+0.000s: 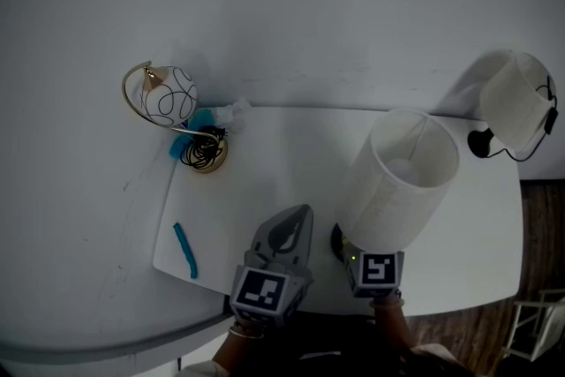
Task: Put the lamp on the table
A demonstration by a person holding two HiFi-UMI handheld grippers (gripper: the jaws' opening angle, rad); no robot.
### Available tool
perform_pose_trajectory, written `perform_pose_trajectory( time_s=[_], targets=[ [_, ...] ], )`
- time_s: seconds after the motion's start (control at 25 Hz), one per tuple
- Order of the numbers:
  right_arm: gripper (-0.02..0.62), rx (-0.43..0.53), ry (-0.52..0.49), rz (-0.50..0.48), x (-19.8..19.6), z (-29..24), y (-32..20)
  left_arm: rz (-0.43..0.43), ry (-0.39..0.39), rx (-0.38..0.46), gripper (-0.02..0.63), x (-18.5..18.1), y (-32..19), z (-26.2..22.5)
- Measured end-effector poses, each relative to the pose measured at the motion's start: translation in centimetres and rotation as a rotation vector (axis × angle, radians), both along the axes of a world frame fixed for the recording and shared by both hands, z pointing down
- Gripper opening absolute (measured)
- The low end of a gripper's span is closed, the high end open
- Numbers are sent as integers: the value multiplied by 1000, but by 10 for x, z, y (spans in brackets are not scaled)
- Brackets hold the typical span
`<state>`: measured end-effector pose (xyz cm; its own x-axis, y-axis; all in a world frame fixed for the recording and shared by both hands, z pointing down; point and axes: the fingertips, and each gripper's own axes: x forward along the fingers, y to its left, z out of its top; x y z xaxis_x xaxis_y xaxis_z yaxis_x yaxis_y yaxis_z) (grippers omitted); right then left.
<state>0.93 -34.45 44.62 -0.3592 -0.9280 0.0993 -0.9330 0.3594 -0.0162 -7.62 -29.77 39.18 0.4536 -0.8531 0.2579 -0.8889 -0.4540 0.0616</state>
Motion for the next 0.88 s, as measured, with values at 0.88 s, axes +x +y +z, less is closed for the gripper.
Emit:
perform_pose_trajectory(
  time_s=[0.88],
  targets=[
    [31,21,-11,34,11,13,-10,33,20,-19,-8,7,-9,8]
  ],
)
